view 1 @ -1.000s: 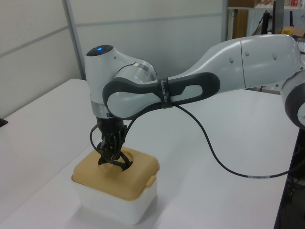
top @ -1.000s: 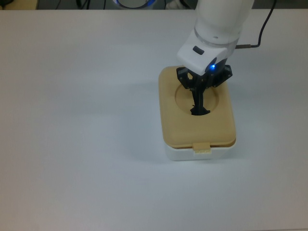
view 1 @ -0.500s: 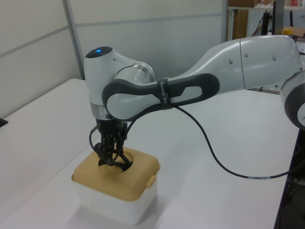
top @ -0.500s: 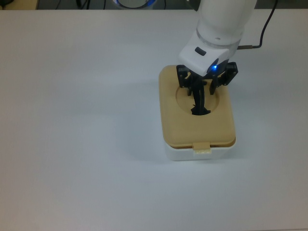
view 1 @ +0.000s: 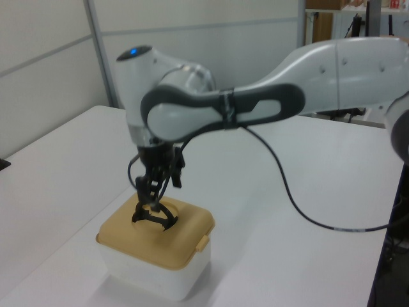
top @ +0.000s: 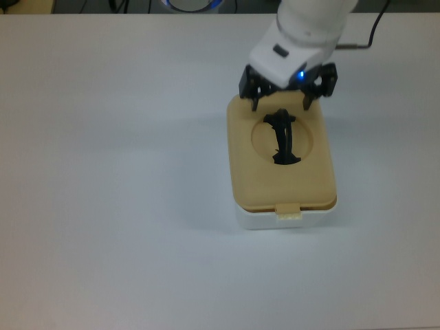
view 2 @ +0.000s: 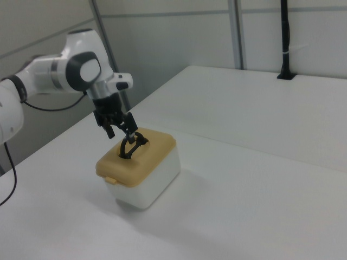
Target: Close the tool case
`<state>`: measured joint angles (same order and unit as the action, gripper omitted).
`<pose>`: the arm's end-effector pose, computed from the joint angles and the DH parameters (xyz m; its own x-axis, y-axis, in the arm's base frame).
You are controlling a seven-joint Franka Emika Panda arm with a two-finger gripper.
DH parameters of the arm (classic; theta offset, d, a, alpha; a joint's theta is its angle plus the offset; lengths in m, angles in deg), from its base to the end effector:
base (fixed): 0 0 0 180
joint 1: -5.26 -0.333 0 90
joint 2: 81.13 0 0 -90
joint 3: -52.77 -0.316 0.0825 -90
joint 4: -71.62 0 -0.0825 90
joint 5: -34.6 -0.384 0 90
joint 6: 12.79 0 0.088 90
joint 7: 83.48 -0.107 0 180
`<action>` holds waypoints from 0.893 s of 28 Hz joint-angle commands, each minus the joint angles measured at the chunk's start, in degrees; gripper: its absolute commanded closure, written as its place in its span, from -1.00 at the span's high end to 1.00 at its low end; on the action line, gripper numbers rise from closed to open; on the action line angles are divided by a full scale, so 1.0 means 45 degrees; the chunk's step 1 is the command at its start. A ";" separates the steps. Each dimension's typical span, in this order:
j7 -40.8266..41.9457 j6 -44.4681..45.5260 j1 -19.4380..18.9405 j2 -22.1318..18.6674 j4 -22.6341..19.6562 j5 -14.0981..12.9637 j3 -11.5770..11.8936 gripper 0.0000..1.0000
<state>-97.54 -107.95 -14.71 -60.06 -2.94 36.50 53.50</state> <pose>0.6312 0.2184 0.5350 0.9955 0.0942 0.0011 0.0941 -0.9948 0.0384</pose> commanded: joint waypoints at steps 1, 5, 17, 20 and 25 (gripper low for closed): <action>-0.0001 0.0793 0.0276 -0.1263 -0.0246 0.0202 0.0132 1.00; 0.0389 0.1359 0.0745 -0.1811 -0.0460 0.0398 0.0112 1.00; 0.1835 0.1810 0.2464 -0.3099 -0.1456 0.0398 0.0112 1.00; 0.2128 0.1810 0.3108 -0.3295 -0.1574 0.0359 0.0093 1.00; 0.2382 0.1810 0.3890 -0.3335 -0.1574 0.0242 0.0093 1.00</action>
<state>-88.89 -100.04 0.04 -72.80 -7.33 37.88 53.99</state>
